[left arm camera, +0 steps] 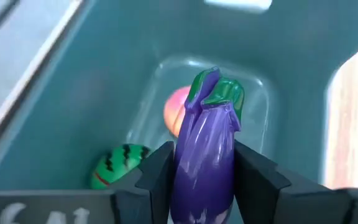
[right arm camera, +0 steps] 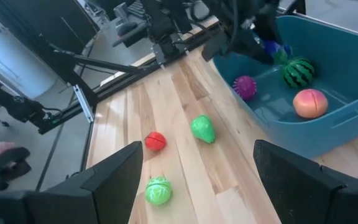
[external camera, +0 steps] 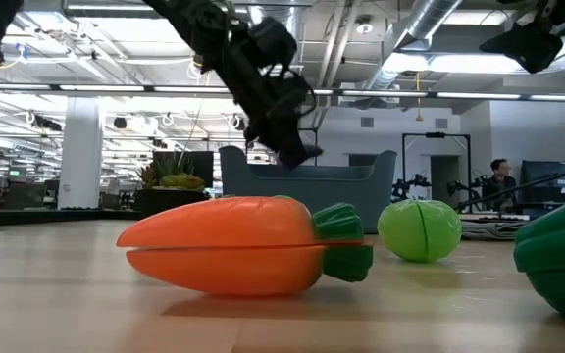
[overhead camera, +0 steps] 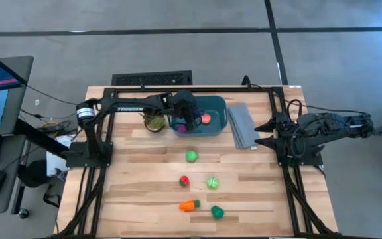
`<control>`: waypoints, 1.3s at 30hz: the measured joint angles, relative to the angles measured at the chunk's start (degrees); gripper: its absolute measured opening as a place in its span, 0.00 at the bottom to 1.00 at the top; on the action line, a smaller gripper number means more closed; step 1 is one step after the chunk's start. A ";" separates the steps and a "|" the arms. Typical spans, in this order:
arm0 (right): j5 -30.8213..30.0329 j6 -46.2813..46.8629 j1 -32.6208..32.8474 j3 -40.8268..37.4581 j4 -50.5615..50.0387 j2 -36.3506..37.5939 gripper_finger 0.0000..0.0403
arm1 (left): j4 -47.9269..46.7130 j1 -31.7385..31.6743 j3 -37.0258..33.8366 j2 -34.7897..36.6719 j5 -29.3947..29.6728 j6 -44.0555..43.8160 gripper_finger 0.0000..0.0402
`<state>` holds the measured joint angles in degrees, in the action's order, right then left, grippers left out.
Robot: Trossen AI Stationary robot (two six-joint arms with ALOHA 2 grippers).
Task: Pick and placing Produce into tupperware
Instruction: Put the eggplant into the blue bin, then put the strawberry into the blue bin
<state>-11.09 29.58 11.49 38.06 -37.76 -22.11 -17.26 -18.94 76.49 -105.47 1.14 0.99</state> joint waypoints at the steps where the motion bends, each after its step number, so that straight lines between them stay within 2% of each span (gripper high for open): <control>1: -0.20 0.22 -0.01 0.00 -0.03 0.00 0.82 | 0.14 -0.32 0.00 -0.84 -0.96 -0.02 0.32; 5: -1.03 0.42 -0.01 0.00 -0.30 0.00 0.82 | 0.10 -0.83 -0.01 -3.04 -3.78 -0.07 0.32; 12: -1.33 0.42 -0.01 0.00 -0.43 0.00 0.82 | 0.51 -0.90 0.00 -3.44 -3.80 1.07 0.33; 29: -2.48 0.42 -0.01 0.00 -0.52 0.00 0.82 | -1.38 -1.79 0.35 -3.44 -4.95 0.50 0.50; 39: -2.48 0.42 -0.01 0.00 -1.56 0.00 0.82 | -1.39 -1.64 0.35 -3.23 -5.08 -0.09 0.51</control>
<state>-13.56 30.00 11.49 38.06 -39.32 -22.11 -18.65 -20.58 76.84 -108.69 -3.94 0.91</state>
